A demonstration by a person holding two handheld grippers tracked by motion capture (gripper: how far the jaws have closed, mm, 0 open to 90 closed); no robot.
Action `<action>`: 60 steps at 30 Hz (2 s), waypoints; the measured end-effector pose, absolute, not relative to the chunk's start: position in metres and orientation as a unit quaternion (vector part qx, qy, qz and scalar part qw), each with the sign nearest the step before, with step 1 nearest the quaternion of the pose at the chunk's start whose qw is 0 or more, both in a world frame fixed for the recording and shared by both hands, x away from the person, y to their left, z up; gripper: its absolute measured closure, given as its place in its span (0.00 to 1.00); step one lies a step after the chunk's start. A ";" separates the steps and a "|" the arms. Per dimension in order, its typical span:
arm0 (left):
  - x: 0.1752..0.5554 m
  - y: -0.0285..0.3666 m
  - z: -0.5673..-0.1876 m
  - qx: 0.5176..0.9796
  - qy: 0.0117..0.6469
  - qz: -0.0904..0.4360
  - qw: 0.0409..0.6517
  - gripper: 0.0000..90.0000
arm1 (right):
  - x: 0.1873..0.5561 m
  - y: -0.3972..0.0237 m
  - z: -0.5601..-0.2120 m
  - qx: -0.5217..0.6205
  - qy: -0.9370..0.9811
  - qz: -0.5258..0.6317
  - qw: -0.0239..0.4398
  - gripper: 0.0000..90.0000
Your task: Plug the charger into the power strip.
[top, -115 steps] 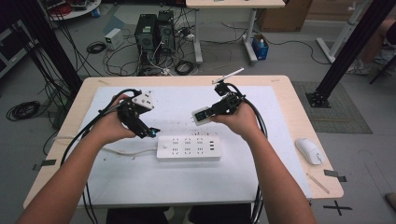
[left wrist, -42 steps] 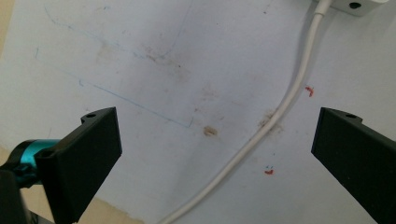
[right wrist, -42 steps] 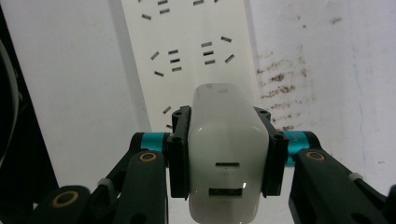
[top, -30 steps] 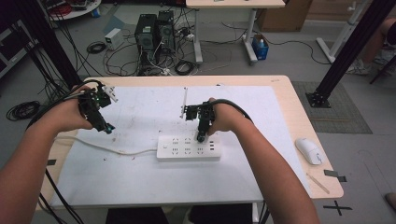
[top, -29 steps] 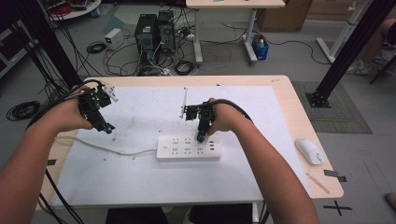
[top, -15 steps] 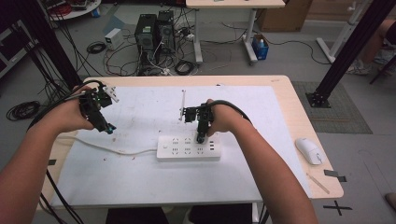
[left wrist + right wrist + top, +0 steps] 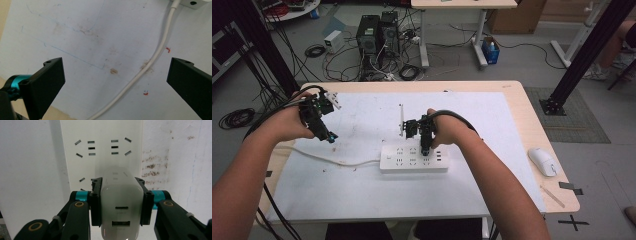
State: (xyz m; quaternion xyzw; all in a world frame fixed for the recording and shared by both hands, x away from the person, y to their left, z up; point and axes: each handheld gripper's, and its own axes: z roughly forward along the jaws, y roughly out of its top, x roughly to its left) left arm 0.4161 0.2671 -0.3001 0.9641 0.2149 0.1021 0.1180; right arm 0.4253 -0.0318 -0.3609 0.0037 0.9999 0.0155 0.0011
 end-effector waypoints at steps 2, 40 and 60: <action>0.416 0.267 -0.300 0.964 0.215 0.104 0.118 0.02 | 0.423 -0.030 -0.361 -0.001 1.000 0.012 0.006 0.70; 0.415 0.259 -0.305 0.965 0.213 0.101 0.114 0.02 | 0.422 -0.025 -0.373 0.013 1.000 -0.003 0.009 0.69; 0.422 0.257 -0.289 0.966 0.210 0.102 0.108 0.02 | 0.423 -0.071 -0.315 0.088 0.992 0.088 0.012 0.35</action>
